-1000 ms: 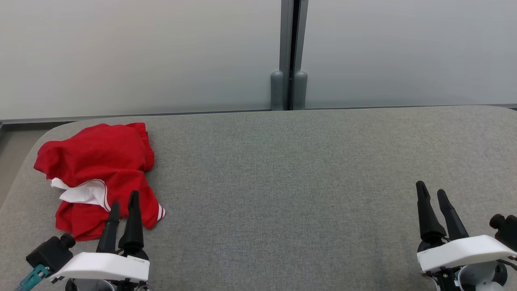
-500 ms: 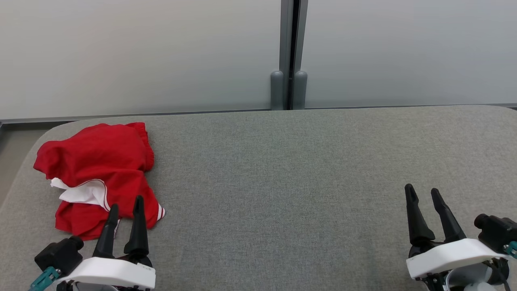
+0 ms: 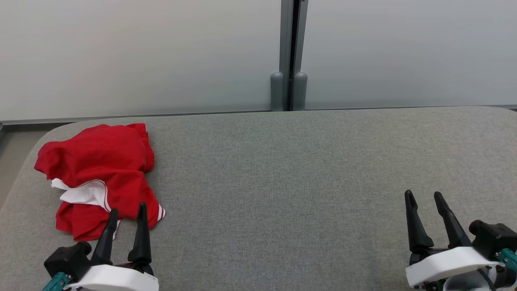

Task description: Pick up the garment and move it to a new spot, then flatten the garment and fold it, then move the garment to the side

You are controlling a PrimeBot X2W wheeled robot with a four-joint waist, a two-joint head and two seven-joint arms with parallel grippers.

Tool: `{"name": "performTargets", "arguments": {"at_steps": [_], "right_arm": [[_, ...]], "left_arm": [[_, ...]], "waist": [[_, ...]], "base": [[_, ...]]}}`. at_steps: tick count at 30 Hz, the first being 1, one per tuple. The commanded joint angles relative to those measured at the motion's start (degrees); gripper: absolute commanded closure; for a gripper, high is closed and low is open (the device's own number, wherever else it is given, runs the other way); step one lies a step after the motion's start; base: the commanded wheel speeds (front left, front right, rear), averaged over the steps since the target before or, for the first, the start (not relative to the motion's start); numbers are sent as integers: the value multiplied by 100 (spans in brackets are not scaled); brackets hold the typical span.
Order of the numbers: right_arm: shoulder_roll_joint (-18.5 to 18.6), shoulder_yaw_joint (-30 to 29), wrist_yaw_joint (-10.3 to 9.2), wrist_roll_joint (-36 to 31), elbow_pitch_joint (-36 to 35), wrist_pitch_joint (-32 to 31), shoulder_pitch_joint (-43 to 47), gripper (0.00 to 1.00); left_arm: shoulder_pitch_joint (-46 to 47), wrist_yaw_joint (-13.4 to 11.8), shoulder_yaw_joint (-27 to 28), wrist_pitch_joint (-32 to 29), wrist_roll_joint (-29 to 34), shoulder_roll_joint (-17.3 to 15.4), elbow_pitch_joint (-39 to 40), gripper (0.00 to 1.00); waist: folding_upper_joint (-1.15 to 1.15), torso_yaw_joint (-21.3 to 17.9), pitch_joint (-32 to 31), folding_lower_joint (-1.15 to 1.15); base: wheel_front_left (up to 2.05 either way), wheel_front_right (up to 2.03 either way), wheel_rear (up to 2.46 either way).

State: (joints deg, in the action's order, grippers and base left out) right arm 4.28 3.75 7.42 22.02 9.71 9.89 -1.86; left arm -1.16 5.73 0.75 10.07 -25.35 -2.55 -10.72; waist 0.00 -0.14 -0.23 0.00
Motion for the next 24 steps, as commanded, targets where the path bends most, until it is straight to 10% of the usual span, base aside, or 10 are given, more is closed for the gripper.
{"name": "performTargets", "arguments": {"at_steps": [1, 24], "right_arm": [[23, -40, 10, -138, -23, 63, 21, 0], [-87, -228, 11, -1129, -24, 343, 159, 0]], "left_arm": [[-21, 18, 21, 43, 159, -37, 25, 0], [-162, -71, 82, 317, 1176, -43, 35, 0]], "waist": [[0, 3, -2, 0], [0, 12, 14, 0]], "base": [[0, 0, 0], [0, 0, 0]]}}
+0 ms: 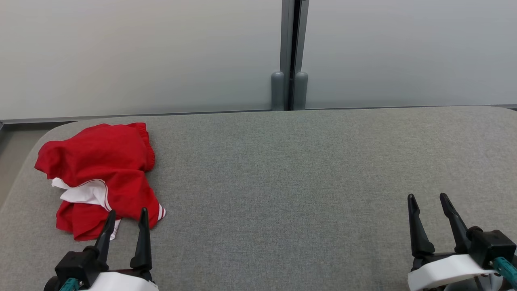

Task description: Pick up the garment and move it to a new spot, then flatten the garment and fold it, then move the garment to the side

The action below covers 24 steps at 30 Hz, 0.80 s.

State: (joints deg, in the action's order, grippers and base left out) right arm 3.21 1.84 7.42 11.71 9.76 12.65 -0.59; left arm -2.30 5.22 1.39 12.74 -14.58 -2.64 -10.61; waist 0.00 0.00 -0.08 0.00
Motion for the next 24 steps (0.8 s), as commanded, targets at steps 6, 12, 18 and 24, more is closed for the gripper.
{"name": "performTargets", "arguments": {"at_steps": [6, 12, 18, 24], "right_arm": [[-3, -93, 11, -290, -39, 127, 64, 0], [-11, -91, 12, -520, -49, 184, 106, 0], [-15, -64, 12, -760, -56, 250, 128, 0], [-17, -94, 12, -795, -50, 270, 134, 0]], "left_arm": [[-69, -74, -21, 112, 327, -35, 55, 0], [-98, -63, 14, 174, 552, -36, 72, 0], [-128, -37, 21, 236, 782, -37, 70, 0], [-132, -27, 53, 242, 833, -37, 62, 0]], "waist": [[0, -3, -9, 0], [0, -1, -23, 0], [0, -5, -27, 0], [0, -13, -28, 0]], "base": [[0, 0, 0], [0, 0, 0], [0, 0, 0], [0, 0, 0]]}}
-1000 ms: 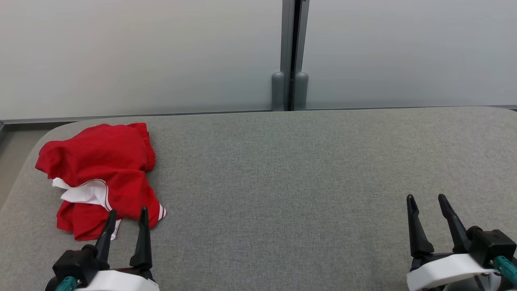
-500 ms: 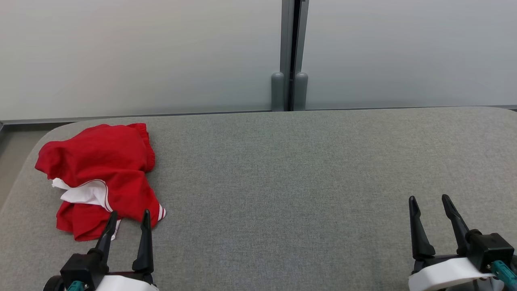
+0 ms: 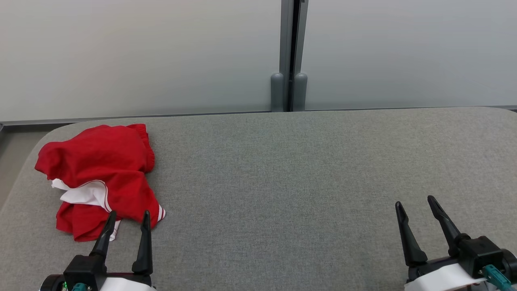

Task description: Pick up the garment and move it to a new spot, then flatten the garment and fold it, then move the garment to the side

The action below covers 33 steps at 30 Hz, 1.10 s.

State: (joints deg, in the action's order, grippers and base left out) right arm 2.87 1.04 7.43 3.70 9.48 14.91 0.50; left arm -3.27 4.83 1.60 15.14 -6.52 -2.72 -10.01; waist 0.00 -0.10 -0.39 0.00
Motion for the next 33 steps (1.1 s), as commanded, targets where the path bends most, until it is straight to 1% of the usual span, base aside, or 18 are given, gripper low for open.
{"name": "performTargets", "arguments": {"at_steps": [1, 16, 21, 25, 30, 33], "right_arm": [[16, -20, 10, 9, -20, 44, 26, 0], [12, -181, 10, 100, -8, 43, 47, 0], [12, -202, 10, 116, -27, 43, 73, 0], [12, -169, 10, 147, -26, 42, 121, 0], [14, -99, 10, 195, -11, 38, 197, 0], [13, 8, 10, 230, -12, 38, 175, 0]], "left_arm": [[-30, 10, 36, 2, 27, -29, -4, 0], [-23, 51, 82, 2, -51, -29, -44, 0], [20, 56, 40, 2, -52, -29, -57, 0], [59, 62, 13, 2, -34, -31, -72, 0], [-34, 28, 1, 2, -43, -29, -58, 0], [-129, 52, 40, 2, -26, -27, -66, 0]], "waist": [[0, -4, 3, 0], [0, -43, 13, 0], [0, 23, 16, 0], [0, 258, -14, 0], [0, 784, -110, 0], [0, 1101, -135, 0]], "base": [[0, 0, 0], [0, 0, 0], [0, 0, 0], [0, 0, 0], [0, 0, 0], [0, 0, 0]]}}
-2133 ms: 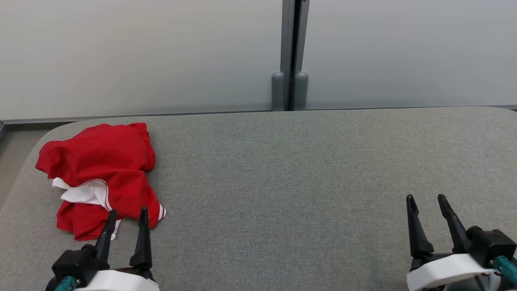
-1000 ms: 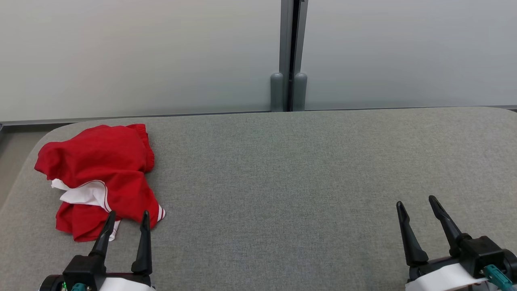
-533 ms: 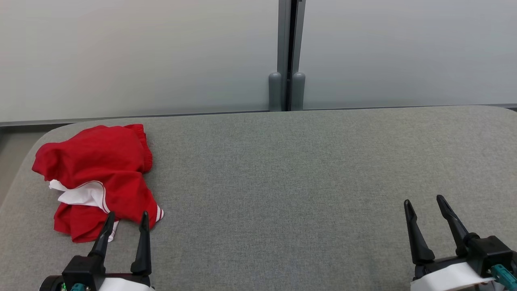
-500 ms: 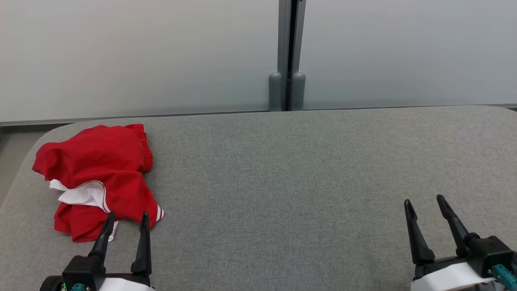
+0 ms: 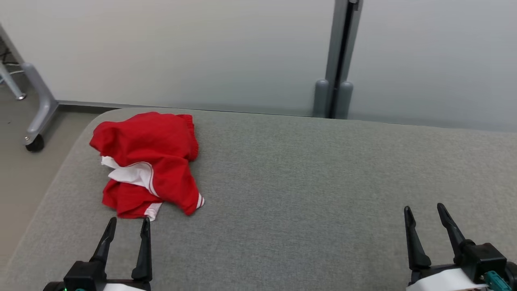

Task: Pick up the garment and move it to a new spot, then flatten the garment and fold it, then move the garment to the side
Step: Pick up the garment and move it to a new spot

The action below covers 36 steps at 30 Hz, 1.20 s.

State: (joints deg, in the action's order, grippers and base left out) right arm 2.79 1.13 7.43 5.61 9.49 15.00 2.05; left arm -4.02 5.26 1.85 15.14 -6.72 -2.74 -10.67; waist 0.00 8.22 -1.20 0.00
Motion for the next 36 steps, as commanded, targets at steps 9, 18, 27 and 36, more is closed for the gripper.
{"name": "performTargets", "arguments": {"at_steps": [9, 18, 27, 36], "right_arm": [[28, 240, 5, 110, 22, 28, -117, 0], [27, 282, 6, 5, -39, 28, -274, 0], [27, 531, 5, 96, -59, 28, -789, 0], [26, 801, 5, 301, -28, 28, -1129, 0]], "left_arm": [[-244, 5, 105, 2, -35, -21, 125, 0], [579, 148, -133, -146, -156, -205, -280, 0], [2300, 223, -187, -2019, -691, -906, -669, 0], [3352, 152, -57, -3404, -977, -1499, -1230, 0]], "waist": [[0, 678, -28, 0], [0, 539, 350, 0], [0, 27, 1052, 0], [0, -434, 1661, 0]], "base": [[0, 0, 0], [0, 0, 0], [0, 0, 0], [0, 0, 0]]}}
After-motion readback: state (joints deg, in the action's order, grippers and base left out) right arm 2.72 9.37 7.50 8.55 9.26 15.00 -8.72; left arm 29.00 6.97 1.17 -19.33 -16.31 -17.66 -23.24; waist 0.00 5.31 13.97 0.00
